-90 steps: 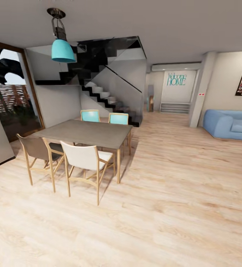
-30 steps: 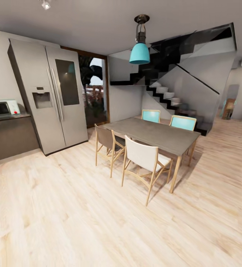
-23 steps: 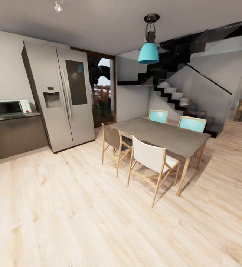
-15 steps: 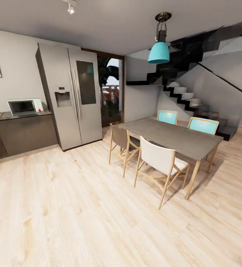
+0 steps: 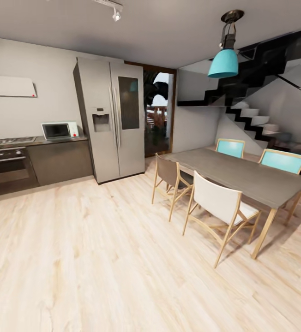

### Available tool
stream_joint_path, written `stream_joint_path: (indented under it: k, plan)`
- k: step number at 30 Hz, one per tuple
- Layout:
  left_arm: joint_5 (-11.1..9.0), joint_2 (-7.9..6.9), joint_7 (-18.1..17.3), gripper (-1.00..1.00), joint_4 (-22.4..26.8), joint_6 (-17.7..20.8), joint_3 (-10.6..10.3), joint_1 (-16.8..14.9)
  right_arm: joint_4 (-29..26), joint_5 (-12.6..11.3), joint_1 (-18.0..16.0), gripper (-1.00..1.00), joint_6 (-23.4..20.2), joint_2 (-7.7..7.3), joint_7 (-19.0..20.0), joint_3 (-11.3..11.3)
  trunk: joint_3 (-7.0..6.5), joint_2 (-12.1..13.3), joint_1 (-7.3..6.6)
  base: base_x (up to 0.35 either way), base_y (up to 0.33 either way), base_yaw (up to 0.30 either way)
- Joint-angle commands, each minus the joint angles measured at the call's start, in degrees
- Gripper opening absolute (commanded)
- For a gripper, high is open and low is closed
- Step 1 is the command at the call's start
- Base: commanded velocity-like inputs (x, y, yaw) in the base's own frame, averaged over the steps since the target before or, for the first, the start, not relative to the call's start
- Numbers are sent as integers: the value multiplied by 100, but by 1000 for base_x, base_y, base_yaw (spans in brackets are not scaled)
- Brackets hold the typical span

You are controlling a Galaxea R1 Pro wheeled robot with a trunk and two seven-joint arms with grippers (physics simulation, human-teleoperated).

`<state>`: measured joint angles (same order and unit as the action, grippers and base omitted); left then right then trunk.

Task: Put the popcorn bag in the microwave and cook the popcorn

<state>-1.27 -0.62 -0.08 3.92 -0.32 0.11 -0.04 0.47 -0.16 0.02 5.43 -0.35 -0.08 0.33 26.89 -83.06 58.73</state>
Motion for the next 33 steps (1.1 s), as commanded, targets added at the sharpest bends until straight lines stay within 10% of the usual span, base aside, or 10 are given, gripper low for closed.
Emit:
stream_joint_path:
  k: [1, 33]
  plan:
    - [-13, 0, -1, 100, 4, -3, -1, 4, 5, -2, -2, 100, 29, -1, -1, 3, 4, -2, 0, 0, 0, 273]
    - [-13, 0, -1, 100, 4, -3, -1, 1, 5, 21, -1, 100, 37, -1, -4, 10, 4, -2, 0, 0, 0, 273]
